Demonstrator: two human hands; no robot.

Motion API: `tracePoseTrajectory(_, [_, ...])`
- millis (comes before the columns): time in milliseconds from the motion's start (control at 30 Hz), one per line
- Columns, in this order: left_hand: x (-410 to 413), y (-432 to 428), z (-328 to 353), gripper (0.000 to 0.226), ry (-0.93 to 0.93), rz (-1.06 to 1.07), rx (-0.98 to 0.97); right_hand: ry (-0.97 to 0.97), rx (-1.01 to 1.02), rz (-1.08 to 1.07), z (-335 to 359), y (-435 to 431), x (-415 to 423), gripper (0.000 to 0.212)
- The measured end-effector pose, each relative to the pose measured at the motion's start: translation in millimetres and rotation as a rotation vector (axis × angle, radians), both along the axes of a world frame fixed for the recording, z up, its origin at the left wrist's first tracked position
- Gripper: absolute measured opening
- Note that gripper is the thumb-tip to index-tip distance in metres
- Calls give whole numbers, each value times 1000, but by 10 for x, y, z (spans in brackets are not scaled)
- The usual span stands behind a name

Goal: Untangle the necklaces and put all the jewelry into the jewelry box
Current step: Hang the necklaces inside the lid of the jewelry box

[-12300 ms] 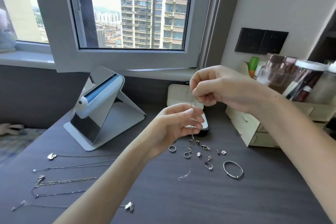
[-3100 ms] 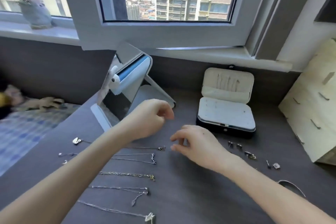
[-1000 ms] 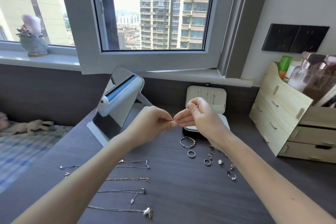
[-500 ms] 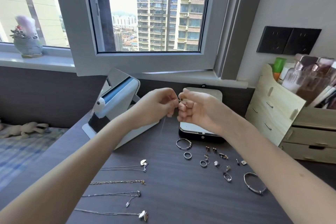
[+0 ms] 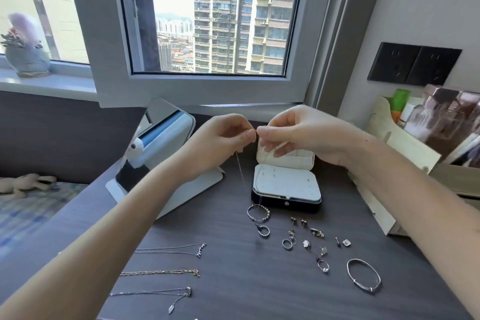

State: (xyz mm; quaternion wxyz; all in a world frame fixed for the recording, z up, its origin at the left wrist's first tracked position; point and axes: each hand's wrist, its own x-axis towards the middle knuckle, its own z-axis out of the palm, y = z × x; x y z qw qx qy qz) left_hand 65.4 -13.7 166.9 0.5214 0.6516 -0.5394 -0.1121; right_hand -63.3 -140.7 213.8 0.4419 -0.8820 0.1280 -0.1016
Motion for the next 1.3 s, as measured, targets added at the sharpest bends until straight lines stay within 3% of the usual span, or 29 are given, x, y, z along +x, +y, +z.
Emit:
tracePoseTrajectory(200, [-10,-157,53,13,78,-71,-44,-58,305,74,124,-188,-19,26])
tracePoseTrajectory(367, [56,-333,-1,7,167,-117,-60,-126,286,56,248,-278,44,22])
tracePoseTrajectory(500, [196,-574,-156,23,266,-88,-66,-181,282,39,392,-389,117,20])
tracePoseTrajectory(633, [272,-974,-456,34,-120,177,25,-217,193,-45,519,-612,152,20])
tracePoseTrajectory(767, [260,-1462,-755,40,-417,170,121,-263,122,-183,548,-958,165,20])
tracePoseTrajectory(900, [216,-1901,-953,47,-594,163,247,-322,117,-283,496,-1312,223,21])
tracePoseTrajectory(1100, [126,-2261,-1156,38,-704,243,275,-397,165,-319,397,-1700,471,21])
tracePoseTrajectory(1233, [84,-2353,-1280,33,-663,309,235,-432,162,-380,329,-1928,622,23])
tracePoseTrajectory(1300, [68,-2399,-1340,17,-657,351,187,-448,162,-413,283,-2032,674,24])
